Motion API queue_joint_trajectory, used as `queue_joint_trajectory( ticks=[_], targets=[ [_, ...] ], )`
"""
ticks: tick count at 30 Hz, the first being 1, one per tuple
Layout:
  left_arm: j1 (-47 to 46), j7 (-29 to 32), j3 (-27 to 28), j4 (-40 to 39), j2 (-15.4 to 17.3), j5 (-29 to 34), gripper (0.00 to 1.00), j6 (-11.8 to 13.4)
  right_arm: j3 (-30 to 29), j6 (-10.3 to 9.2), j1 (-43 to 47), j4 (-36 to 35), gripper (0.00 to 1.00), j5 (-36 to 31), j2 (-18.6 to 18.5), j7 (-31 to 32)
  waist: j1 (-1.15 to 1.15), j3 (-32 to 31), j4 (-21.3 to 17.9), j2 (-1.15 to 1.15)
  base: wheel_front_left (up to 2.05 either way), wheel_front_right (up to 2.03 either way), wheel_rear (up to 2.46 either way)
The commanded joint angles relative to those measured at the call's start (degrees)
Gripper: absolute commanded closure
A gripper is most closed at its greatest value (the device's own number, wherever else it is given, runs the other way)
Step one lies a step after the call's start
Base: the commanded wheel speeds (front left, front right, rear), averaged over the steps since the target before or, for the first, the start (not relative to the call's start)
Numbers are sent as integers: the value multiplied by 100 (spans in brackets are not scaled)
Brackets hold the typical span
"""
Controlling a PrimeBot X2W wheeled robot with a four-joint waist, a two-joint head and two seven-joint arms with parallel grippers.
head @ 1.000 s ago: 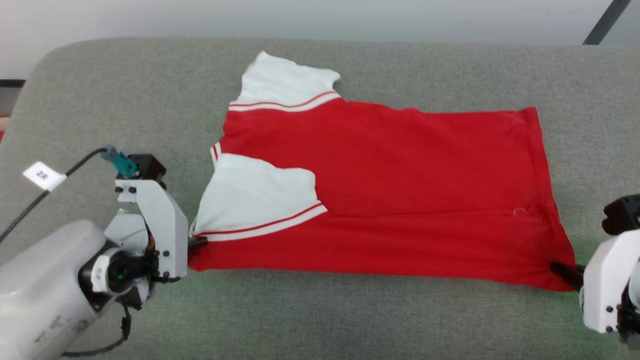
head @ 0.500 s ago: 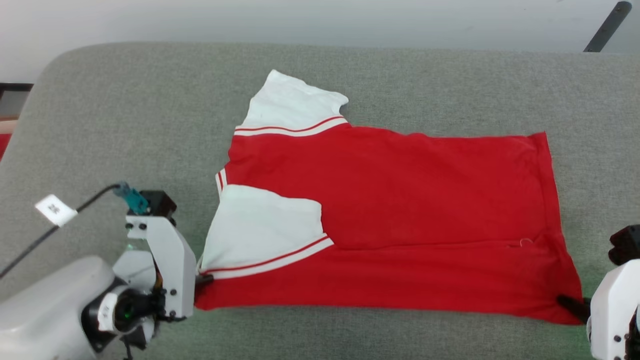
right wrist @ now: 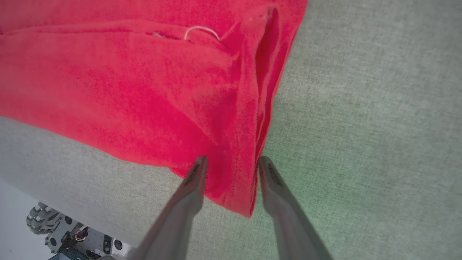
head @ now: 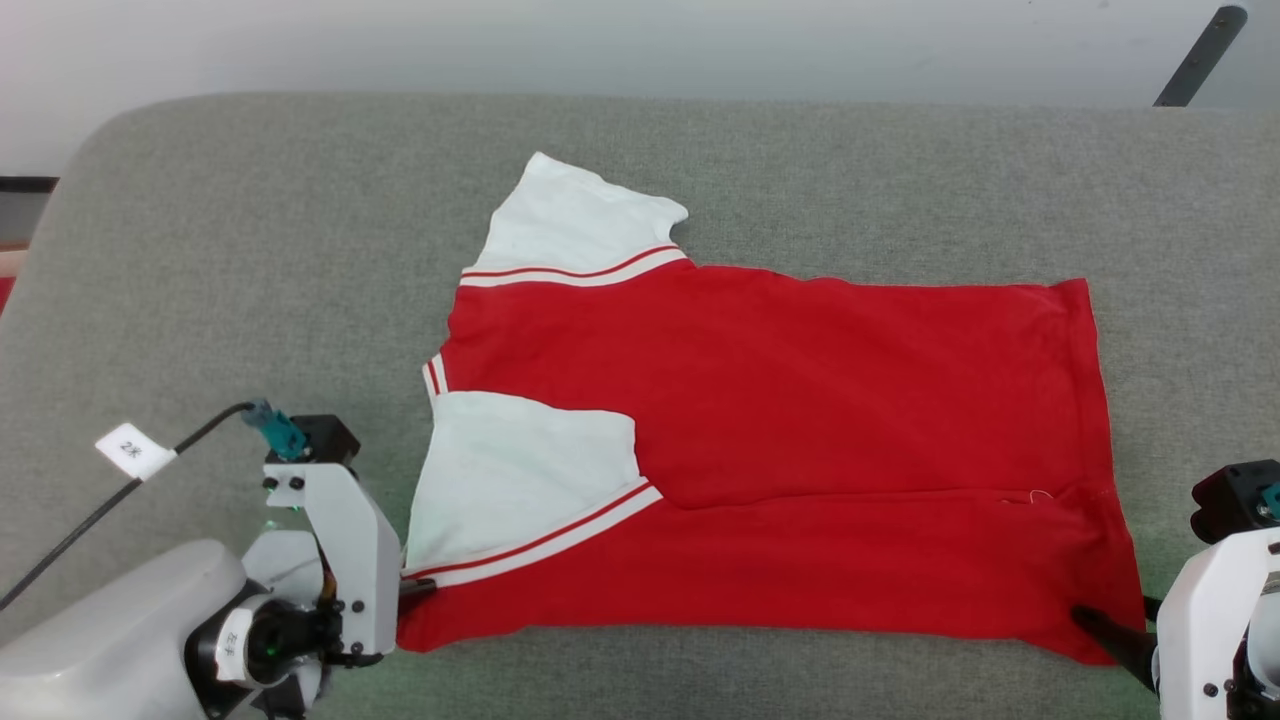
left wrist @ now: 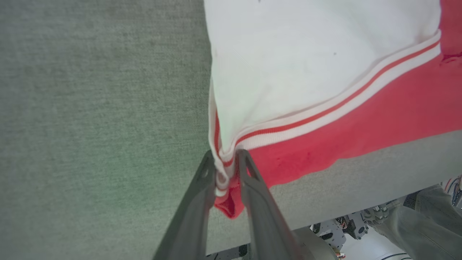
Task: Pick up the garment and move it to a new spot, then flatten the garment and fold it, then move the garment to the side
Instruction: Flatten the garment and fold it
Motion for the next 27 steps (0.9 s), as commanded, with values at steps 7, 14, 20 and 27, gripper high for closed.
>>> queue_joint_trajectory(
  ticks=[7,14,20,27],
  targets=[
    [-106,-101,102,-72,177,121,18,-89,-30,-7,71,-215,0,25,-3,-183,0,-100,-44,0,0,0,0],
    [-460,-437,327,-291,406,455,0,-200,-24,-7,44,-630,0,-143,17,-812,0,-156,-153,0,0,0,0],
    [-902,-971,557,-247,421,910,0,-519,358,-7,-174,-951,0,-403,-139,-1985,0,-124,-356,0,0,0,0],
    [-1450,-1623,740,169,210,1470,0,-942,736,-7,-513,-937,0,-926,-243,-3787,0,28,-700,0,0,0,0]
  ],
)
